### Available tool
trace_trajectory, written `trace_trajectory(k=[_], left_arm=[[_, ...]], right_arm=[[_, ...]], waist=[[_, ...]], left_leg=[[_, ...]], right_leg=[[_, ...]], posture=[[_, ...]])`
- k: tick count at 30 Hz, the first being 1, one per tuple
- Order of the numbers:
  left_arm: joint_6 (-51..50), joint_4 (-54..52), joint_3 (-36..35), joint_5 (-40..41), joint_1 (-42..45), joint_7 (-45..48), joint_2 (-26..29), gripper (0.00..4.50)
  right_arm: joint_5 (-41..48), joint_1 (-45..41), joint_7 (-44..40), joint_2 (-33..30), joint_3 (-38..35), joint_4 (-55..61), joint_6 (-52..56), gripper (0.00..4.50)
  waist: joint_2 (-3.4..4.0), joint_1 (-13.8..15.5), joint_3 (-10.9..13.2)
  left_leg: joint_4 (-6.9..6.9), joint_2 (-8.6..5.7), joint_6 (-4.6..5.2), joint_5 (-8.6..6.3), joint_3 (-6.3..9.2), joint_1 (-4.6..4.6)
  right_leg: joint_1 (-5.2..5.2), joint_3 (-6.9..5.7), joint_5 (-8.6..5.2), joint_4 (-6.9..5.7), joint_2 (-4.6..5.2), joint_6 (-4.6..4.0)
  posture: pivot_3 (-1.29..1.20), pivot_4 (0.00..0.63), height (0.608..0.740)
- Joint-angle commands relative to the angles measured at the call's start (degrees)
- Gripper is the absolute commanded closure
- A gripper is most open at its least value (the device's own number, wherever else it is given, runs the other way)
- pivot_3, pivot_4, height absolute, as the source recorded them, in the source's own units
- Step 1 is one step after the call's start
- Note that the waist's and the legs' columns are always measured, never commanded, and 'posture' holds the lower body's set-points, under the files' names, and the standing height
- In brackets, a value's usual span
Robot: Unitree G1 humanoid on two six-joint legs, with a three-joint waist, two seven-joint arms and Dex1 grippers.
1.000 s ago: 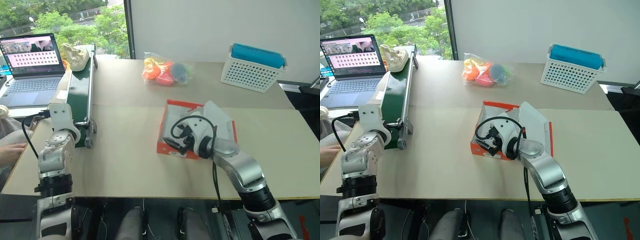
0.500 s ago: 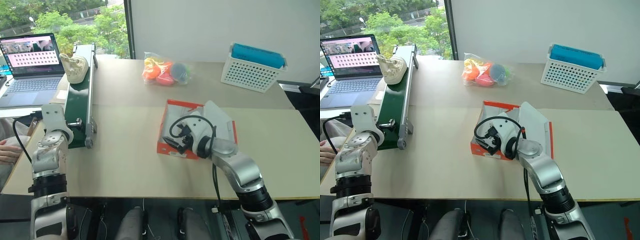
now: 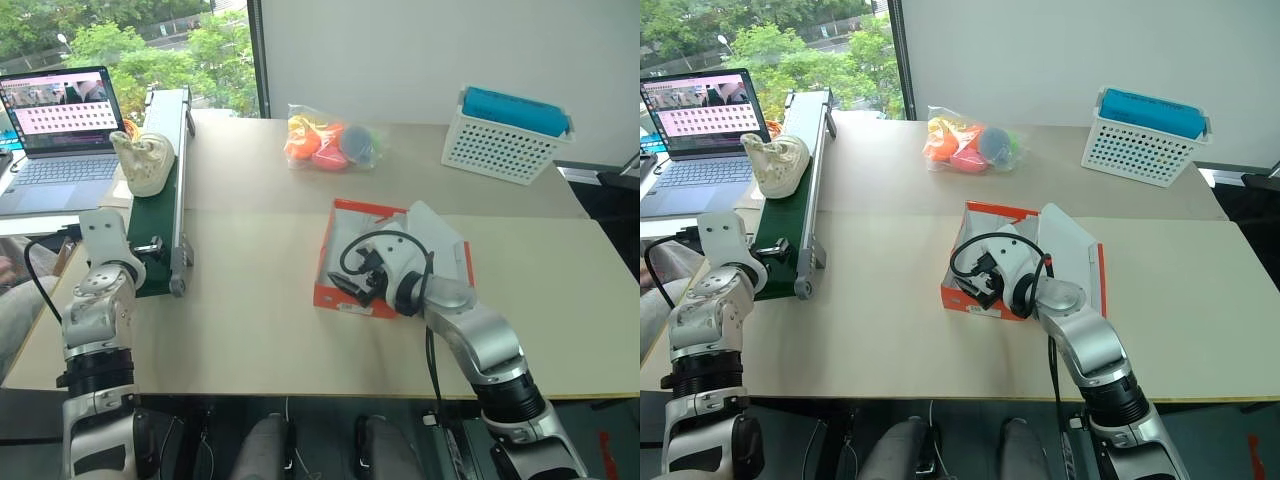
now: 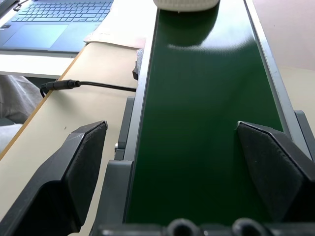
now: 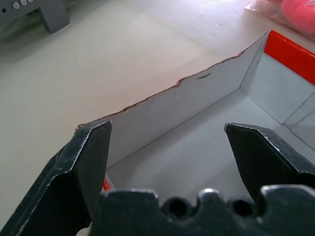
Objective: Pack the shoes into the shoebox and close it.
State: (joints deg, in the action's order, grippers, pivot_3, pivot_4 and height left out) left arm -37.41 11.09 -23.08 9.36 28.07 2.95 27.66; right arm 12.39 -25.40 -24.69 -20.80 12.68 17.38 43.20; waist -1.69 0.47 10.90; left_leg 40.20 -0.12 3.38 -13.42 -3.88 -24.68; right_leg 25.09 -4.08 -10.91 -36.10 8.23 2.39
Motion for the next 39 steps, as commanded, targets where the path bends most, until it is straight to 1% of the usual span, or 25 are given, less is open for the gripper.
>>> trace_trajectory(k=[1,17,21,24,27,29,30,31,35,36,39], left_arm=[[1.4,-1.1,-0.7,0.5,-0.1,0.1,0.4,0.00],[2.4,1.2,0.1,0.3,0.9,0.5,-0.1,0.00],[0.9,1.8,0.6,0.9,1.5,0.8,-1.1,0.00],[-2.6,-2.1,3.3,2.8,0.7,2.5,-4.5,0.00],[-4.2,-5.0,3.6,3.5,0.4,2.2,-6.8,0.00],[-5.4,-6.8,2.7,4.6,1.1,1.1,-8.9,0.52],[-5.8,-7.3,2.4,4.8,1.4,0.7,-9.6,0.63],[-6.0,-8.2,1.9,5.4,1.7,0.5,-10.3,0.63],[-2.4,-13.3,-0.6,8.5,3.8,-0.8,-14.8,0.63],[-1.8,-14.2,-0.8,8.9,3.9,-0.9,-15.4,0.63],[1.7,-20.1,2.3,10.3,3.1,0.7,-18.1,0.63]], right_arm=[[-0.3,0.1,0.5,0.3,-1.5,1.1,-0.2,0.14],[0.0,0.3,1.7,0.6,-2.6,2.1,0.5,0.14],[0.1,0.3,1.9,0.8,-3.1,2.5,0.8,0.14],[0.3,0.1,2.2,1.2,-3.8,2.7,0.8,0.14],[0.4,-0.1,2.3,1.5,-4.1,2.8,0.9,0.14],[0.7,-0.8,2.6,1.9,-4.8,2.8,1.0,0.00],[0.9,-1.1,2.7,2.1,-5.1,2.8,1.0,0.00],[1.1,-1.3,2.8,2.3,-5.4,2.9,1.2,0.00],[1.5,-2.5,2.7,2.9,-6.4,2.7,1.6,0.00],[1.5,-2.6,2.6,2.9,-6.5,2.7,1.6,0.00],[1.6,-3.0,2.6,3.2,-6.9,2.4,1.7,0.00]], waist=[[0.00,0.0,0.0],[0.00,0.0,0.0],[-0.01,0.1,0.0],[-0.01,0.3,0.0],[-0.01,0.6,0.0],[-0.02,0.9,0.0],[-0.02,1.0,0.0],[-0.02,1.1,0.0],[-0.03,1.8,0.0],[-0.06,1.8,0.0],[-0.08,1.2,-0.1]], left_leg=[[0.00,0.00,0.00,0.00,0.00,0.00],[0.00,0.00,0.01,0.00,0.00,0.01],[0.00,0.00,0.01,-0.01,0.01,0.01],[0.01,-0.01,0.02,-0.01,0.01,0.02],[0.01,-0.03,0.02,0.00,0.02,0.03],[0.03,-0.07,0.02,0.00,0.03,0.03],[0.06,-0.07,0.03,-0.01,0.03,0.03],[0.07,-0.08,0.04,-0.01,0.03,0.02],[0.07,-0.07,0.20,-0.01,0.14,0.02],[0.07,-0.07,0.37,-0.11,0.16,0.01],[0.07,-0.05,0.38,-0.11,0.15,-0.06]], right_leg=[[0.00,0.00,0.00,0.00,0.00,0.00],[-0.01,0.00,0.00,-0.01,0.00,-0.01],[-0.01,0.00,0.01,-0.03,0.00,-0.02],[-0.04,0.00,0.01,-0.03,0.00,-0.01],[-0.07,-0.01,0.01,-0.04,0.03,-0.01],[-0.11,-0.02,0.01,-0.01,0.08,-0.01],[-0.12,-0.02,0.01,-0.01,0.09,0.00],[-0.13,-0.02,0.00,-0.01,0.09,0.00],[-0.15,-0.14,0.02,-0.06,0.09,-0.03],[-0.16,-0.17,0.04,-0.03,0.09,-0.06],[-0.08,-0.15,0.05,-0.02,0.03,-0.08]], posture=[[0.00,0.150,0.708],[0.00,0.150,0.708],[0.00,0.150,0.708],[0.00,0.150,0.708],[0.00,0.150,0.708],[0.00,0.150,0.708],[0.00,0.150,0.708],[0.00,0.150,0.708],[0.00,0.150,0.708],[0.00,0.150,0.708],[0.00,0.150,0.708]])
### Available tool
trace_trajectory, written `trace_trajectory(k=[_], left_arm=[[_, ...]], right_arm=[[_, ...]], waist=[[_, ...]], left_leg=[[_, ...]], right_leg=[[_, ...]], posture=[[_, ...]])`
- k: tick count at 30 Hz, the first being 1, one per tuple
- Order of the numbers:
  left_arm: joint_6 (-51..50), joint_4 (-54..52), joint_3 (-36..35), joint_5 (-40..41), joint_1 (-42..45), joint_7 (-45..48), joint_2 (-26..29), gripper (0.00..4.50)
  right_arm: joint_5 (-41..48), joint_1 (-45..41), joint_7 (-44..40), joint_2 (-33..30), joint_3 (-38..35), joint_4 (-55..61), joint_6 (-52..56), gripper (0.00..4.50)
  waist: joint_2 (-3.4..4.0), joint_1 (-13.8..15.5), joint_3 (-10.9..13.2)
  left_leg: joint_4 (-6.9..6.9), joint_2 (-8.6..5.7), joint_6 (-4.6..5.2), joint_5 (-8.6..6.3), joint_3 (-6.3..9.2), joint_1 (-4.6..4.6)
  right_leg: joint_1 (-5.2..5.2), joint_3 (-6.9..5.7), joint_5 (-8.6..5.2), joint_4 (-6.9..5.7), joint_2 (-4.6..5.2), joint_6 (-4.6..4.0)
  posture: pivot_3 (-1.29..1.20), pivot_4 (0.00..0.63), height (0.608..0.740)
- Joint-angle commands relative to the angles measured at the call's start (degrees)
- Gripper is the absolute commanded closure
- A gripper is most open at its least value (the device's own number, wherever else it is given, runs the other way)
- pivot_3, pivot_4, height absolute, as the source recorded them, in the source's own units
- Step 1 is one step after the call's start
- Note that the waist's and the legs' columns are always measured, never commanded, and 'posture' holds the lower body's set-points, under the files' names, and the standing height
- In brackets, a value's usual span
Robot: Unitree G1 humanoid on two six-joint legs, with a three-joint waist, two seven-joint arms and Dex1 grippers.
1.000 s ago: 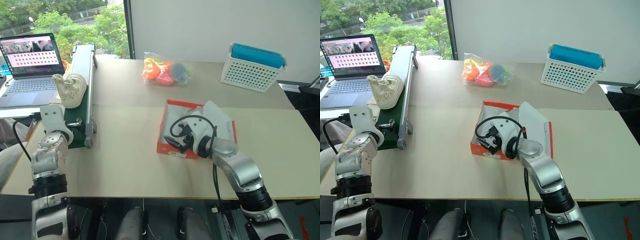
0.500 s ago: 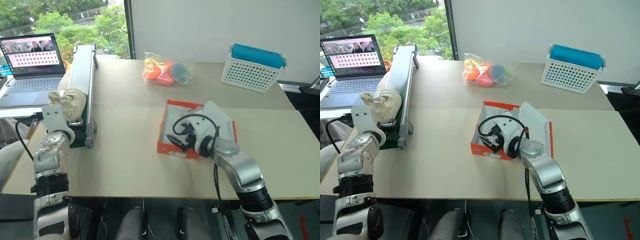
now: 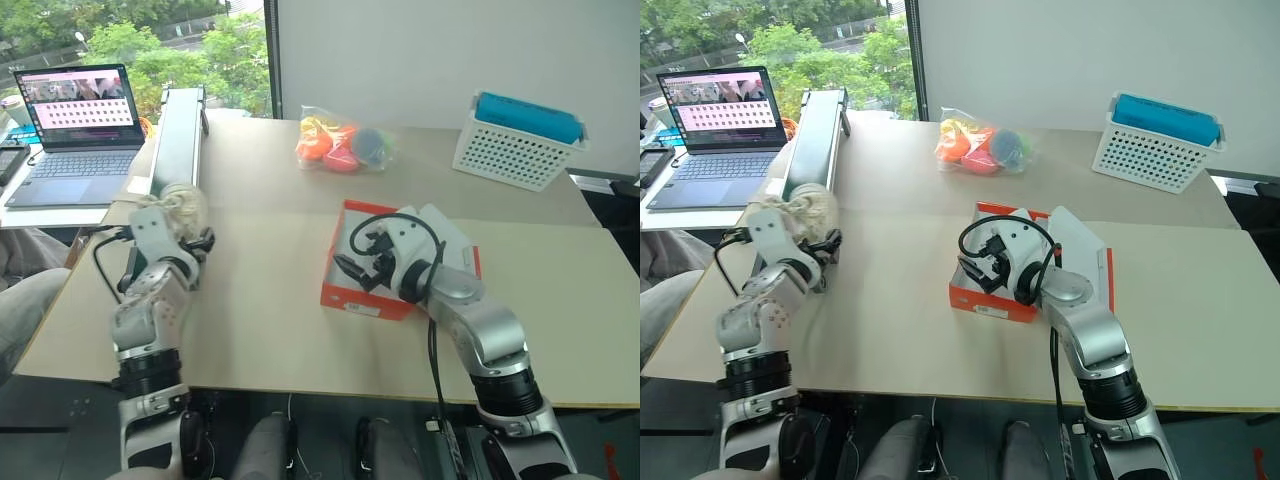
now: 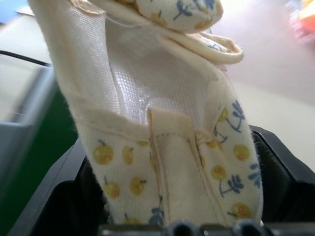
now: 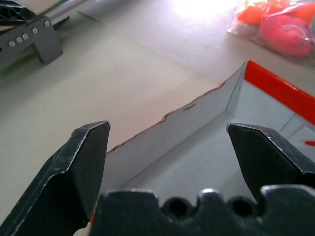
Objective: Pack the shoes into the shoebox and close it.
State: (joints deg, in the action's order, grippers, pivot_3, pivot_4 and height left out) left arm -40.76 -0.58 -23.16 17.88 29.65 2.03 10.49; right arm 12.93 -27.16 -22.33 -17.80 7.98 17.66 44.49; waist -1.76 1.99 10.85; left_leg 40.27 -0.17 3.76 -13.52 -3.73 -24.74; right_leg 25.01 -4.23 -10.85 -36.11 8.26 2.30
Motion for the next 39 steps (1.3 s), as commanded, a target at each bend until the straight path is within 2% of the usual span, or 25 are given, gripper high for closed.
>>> trace_trajectory(k=[1,2,5,9,13,18,31,34,39], left_arm=[[5.8,-10.0,3.6,1.9,1.1,2.3,-1.4,0.63],[6.4,-11.9,6.2,1.6,0.3,3.5,-1.8,0.63],[7.3,-16.4,14.1,0.1,-2.7,7.6,-1.4,0.63],[9.1,-19.0,21.9,-2.4,-5.7,11.4,0.9,0.63],[9.8,-19.6,25.8,-2.7,-6.7,14.1,1.4,0.63],[10.7,-19.1,26.0,-2.6,-6.2,14.7,1.5,0.63],[10.5,-19.2,26.7,-2.3,-5.6,15.4,0.9,0.63],[10.7,-18.7,26.7,-2.3,-5.3,15.4,0.8,0.66],[10.8,-18.5,26.6,-2.4,-5.1,15.3,0.5,0.66]], right_arm=[[1.2,-1.3,0.3,0.3,-2.3,2.0,0.4,0.00],[1.6,-1.6,0.3,0.7,-2.6,1.9,0.5,0.00],[7.4,-4.0,1.6,5.3,-7.5,1.7,3.7,0.00],[20.4,-13.8,10.5,15.9,-24.2,-6.1,16.5,0.00],[32.8,-24.9,19.6,19.5,-40.9,-18.0,26.2,0.00],[38.6,-28.0,23.0,19.3,-44.9,-20.9,35.9,0.00],[42.7,-27.1,29.2,24.9,-44.5,-19.1,35.6,0.00],[43.5,-26.9,29.9,25.2,-44.5,-19.3,33.4,0.71],[45.7,-26.7,30.7,25.0,-43.9,-19.3,32.0,2.38]], waist=[[-0.01,-0.6,0.0],[-0.01,-0.8,0.0],[0.00,-1.4,0.0],[0.01,-2.1,0.0],[0.03,-2.3,0.0],[0.05,-2.7,0.0],[0.05,-2.8,0.0],[0.06,-2.8,0.0],[0.06,-2.8,0.0]], left_leg=[[0.00,0.00,-0.08,0.05,-0.01,-0.08],[0.00,0.00,-0.41,0.25,-0.02,-0.18],[0.00,-0.01,-0.39,0.24,-0.07,-0.25],[0.01,0.07,-0.11,0.09,-0.07,-0.18],[-0.02,0.30,-0.10,0.09,0.01,-0.14],[-0.20,0.32,-0.09,0.08,-0.07,-0.25],[-0.15,0.36,-0.05,0.07,-0.09,-0.26],[-0.15,0.36,-0.05,0.07,-0.09,-0.26],[-0.15,0.39,-0.07,0.08,-0.09,-0.25]], right_leg=[[0.06,0.01,0.00,0.01,-0.02,-0.01],[0.14,0.01,0.01,0.02,-0.03,-0.01],[0.16,0.03,0.01,0.04,-0.02,-0.01],[0.18,0.09,0.07,-0.04,-0.11,-0.10],[0.21,0.09,0.19,-0.02,-0.46,-0.31],[0.27,0.12,0.19,-0.05,-0.52,-0.31],[0.29,0.21,0.20,-0.06,-0.61,-0.30],[0.30,0.21,0.20,-0.03,-0.61,-0.30],[0.31,0.22,0.20,-0.01,-0.64,-0.30]], posture=[[0.00,0.150,0.708],[0.00,0.150,0.708],[0.00,0.150,0.708],[0.00,0.150,0.708],[0.00,0.150,0.708],[0.00,0.150,0.708],[0.00,0.150,0.708],[0.00,0.150,0.708],[0.00,0.150,0.708]])
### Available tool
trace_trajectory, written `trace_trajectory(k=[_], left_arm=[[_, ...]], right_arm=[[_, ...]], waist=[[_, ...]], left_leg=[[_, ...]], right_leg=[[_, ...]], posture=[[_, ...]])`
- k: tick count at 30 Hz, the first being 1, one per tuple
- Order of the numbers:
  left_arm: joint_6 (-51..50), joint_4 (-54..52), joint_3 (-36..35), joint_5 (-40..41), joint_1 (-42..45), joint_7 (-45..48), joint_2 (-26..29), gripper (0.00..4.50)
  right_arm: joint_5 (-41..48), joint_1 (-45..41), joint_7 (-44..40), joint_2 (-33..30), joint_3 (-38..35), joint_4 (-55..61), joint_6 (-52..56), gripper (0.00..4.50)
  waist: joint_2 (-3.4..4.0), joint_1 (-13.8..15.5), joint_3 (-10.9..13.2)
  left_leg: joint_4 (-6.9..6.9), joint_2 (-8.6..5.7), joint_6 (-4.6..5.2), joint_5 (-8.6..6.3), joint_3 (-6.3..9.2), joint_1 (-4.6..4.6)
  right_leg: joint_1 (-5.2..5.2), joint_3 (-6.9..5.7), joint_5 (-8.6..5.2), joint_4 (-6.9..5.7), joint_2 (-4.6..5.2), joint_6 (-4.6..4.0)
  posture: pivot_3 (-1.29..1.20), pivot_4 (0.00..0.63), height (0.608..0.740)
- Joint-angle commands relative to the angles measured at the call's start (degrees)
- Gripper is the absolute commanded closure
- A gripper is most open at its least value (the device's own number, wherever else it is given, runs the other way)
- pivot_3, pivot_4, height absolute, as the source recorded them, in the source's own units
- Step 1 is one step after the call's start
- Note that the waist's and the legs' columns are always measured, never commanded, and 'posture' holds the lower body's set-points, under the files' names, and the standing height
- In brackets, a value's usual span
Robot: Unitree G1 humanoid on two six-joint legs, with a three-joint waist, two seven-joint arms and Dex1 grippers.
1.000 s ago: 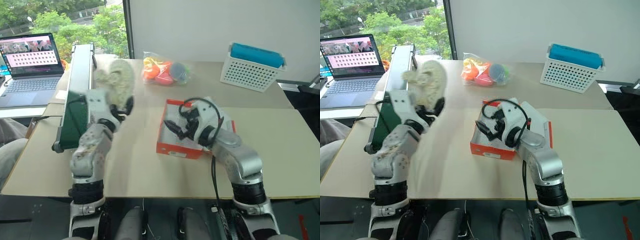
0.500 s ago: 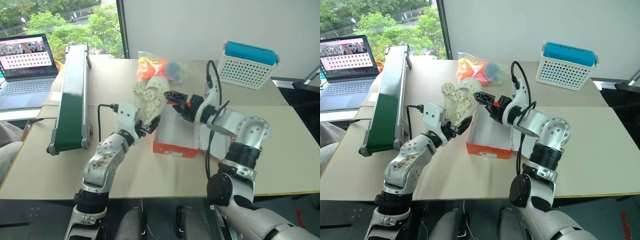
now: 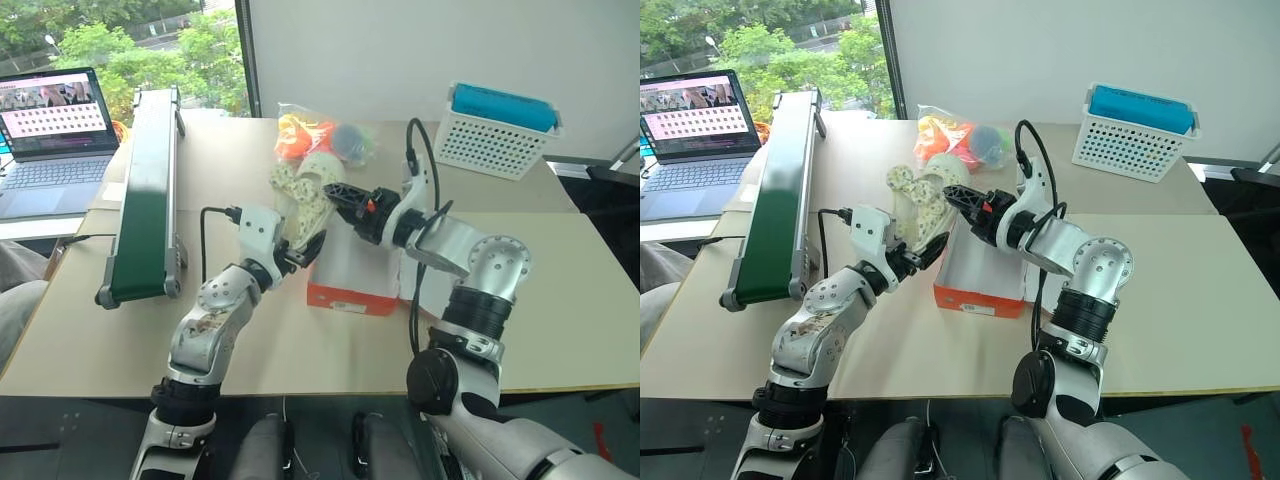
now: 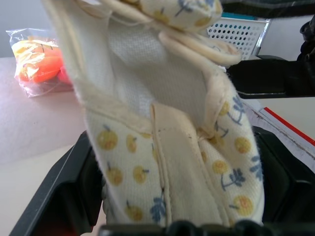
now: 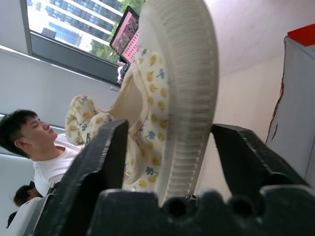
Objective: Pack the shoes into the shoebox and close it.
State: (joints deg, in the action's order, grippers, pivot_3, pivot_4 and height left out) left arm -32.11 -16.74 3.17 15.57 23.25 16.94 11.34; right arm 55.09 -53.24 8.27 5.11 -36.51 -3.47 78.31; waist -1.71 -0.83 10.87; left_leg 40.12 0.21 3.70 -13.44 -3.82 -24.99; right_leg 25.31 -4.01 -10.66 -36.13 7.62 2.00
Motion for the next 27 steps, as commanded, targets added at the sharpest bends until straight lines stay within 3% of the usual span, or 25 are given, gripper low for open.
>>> trace_trajectory(k=[1,5,8,15,17,21,27], left_arm=[[2.2,-2.3,0.3,-0.1,1.3,0.4,-0.5,0.66],[2.5,-2.1,0.5,-0.1,1.2,0.4,-0.7,0.66],[2.0,-1.8,0.8,-0.2,1.4,0.4,-0.6,0.66],[0.4,-1.2,2.2,-0.8,1.2,0.7,-0.2,0.66],[1.5,-1.2,2.2,-0.9,0.9,1.0,-0.4,0.08],[1.1,-1.5,3.1,-1.8,0.7,1.4,0.3,0.04],[0.9,-2.6,2.1,-1.3,-1.7,4.4,3.8,0.04]], right_arm=[[4.0,-0.6,0.5,2.2,0.7,1.8,-2.0,2.72],[5.5,0.3,1.4,3.1,1.5,2.2,-2.4,3.98],[6.7,1.0,2.3,4.1,2.7,2.8,-2.6,4.34],[8.7,1.3,3.8,4.9,4.1,3.4,-6.9,4.34],[8.8,1.4,4.1,4.5,4.7,3.5,-7.9,4.35],[9.0,1.9,5.6,3.3,5.1,3.7,-11.0,4.35],[6.3,0.3,9.6,-6.3,3.2,1.9,-13.3,4.35]], waist=[[0.00,0.0,0.0],[0.00,0.0,0.0],[0.00,0.0,0.0],[0.00,0.0,0.0],[0.00,0.0,0.0],[0.00,0.0,0.0],[0.03,0.0,0.0]], left_leg=[[0.00,0.00,0.00,0.00,0.00,0.00],[-0.01,0.01,0.00,0.00,-0.01,-0.01],[0.00,0.01,0.00,0.00,-0.01,-0.01],[-0.01,0.03,0.00,0.00,-0.01,0.00],[-0.01,0.03,0.00,0.00,-0.01,0.00],[-0.01,0.03,0.00,0.00,-0.01,-0.01],[-0.02,0.04,0.00,0.00,-0.02,0.00]], right_leg=[[0.00,0.01,0.00,0.00,0.00,0.00],[0.00,0.01,0.00,0.00,0.00,0.00],[0.00,0.01,0.00,0.01,-0.01,0.00],[0.00,0.02,0.00,0.01,-0.02,0.00],[0.00,0.02,0.00,0.01,-0.02,0.00],[0.00,0.02,0.00,0.02,-0.02,0.00],[0.01,0.03,0.00,0.03,-0.02,0.00]], posture=[[0.00,0.150,0.708],[0.00,0.150,0.708],[0.00,0.150,0.708],[0.00,0.150,0.708],[0.00,0.150,0.708],[0.00,0.150,0.708],[0.00,0.150,0.708]])
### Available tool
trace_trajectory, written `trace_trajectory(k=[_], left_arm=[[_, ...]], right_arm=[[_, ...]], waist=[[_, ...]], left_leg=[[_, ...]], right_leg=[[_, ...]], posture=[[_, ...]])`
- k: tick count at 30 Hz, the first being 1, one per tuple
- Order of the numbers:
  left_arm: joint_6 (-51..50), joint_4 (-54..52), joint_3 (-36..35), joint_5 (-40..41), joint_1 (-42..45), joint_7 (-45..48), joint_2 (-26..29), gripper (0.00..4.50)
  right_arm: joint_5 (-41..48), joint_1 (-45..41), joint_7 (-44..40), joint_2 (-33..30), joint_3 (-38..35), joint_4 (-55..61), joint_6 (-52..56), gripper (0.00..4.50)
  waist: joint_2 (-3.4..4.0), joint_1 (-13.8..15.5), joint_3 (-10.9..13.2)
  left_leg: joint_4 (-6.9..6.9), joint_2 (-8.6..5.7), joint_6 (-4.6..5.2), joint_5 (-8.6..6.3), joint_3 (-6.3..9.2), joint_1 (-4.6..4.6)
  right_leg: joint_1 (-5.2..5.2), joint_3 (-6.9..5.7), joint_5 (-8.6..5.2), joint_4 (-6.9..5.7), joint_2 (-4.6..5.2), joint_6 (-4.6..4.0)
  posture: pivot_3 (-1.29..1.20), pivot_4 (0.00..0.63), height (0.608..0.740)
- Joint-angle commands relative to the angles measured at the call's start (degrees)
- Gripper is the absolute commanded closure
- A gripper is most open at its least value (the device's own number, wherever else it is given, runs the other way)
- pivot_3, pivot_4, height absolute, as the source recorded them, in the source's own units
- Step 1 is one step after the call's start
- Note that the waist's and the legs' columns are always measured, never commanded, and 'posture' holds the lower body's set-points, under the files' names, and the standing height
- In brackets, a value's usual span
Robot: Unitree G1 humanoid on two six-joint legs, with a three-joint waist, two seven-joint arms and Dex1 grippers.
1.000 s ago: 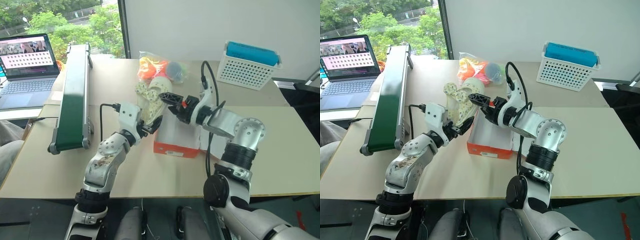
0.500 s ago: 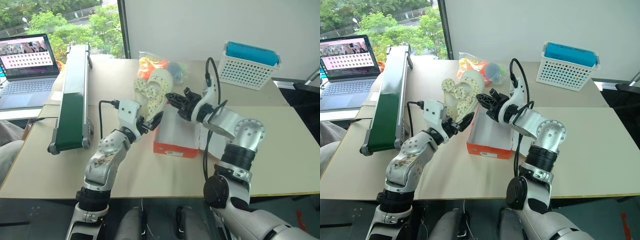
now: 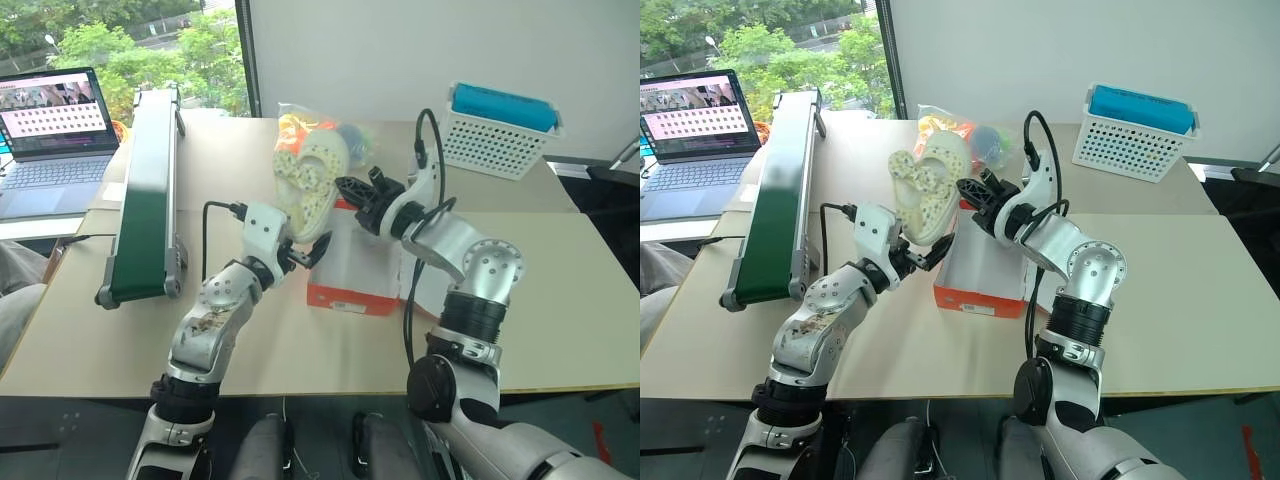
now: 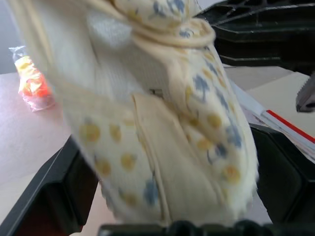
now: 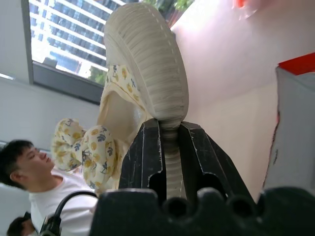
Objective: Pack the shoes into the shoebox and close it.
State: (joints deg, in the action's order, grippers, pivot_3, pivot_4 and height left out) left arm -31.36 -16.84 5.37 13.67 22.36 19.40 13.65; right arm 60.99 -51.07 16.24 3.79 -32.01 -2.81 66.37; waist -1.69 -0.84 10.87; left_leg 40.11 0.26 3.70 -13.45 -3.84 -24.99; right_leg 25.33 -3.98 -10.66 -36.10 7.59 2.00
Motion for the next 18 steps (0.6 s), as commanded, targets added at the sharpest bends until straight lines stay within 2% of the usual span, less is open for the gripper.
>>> trace_trajectory(k=[1,4,9,18], left_arm=[[0.4,-2.3,-0.7,0.7,-1.3,2.6,2.3,0.04],[1.2,-1.9,-1.0,0.5,-2.4,4.1,3.8,0.04],[1.9,-1.5,-0.3,0.1,-2.3,5.0,4.2,0.04],[5.2,-2.0,2.1,-1.0,-3.3,8.9,6.1,0.04]], right_arm=[[0.5,-2.7,3.4,-8.0,-1.8,0.3,1.9,4.35],[1.8,-3.5,7.8,-13.9,-1.8,-0.5,10.1,4.35],[2.3,-1.9,12.7,-16.9,-1.9,2.2,24.8,4.35],[5.2,4.3,16.3,-22.9,9.3,2.7,26.1,4.35]], waist=[[0.03,0.3,0.0],[0.07,0.2,0.0],[0.08,-0.3,0.0],[0.10,0.0,0.0]], left_leg=[[0.00,0.00,0.00,0.00,0.00,-0.01],[0.01,0.01,0.01,0.00,-0.02,-0.04],[-0.04,0.13,0.01,0.00,-0.10,-0.04],[-0.02,0.16,0.07,-0.03,-0.15,-0.05]], right_leg=[[0.01,0.00,0.00,0.00,0.00,0.00],[0.01,0.06,0.00,0.03,0.00,0.00],[0.06,0.09,0.00,0.11,-0.05,-0.01],[0.06,0.16,0.02,0.21,-0.08,-0.03]], posture=[[0.00,0.150,0.708],[0.00,0.150,0.708],[0.00,0.150,0.708],[0.00,0.150,0.708]])
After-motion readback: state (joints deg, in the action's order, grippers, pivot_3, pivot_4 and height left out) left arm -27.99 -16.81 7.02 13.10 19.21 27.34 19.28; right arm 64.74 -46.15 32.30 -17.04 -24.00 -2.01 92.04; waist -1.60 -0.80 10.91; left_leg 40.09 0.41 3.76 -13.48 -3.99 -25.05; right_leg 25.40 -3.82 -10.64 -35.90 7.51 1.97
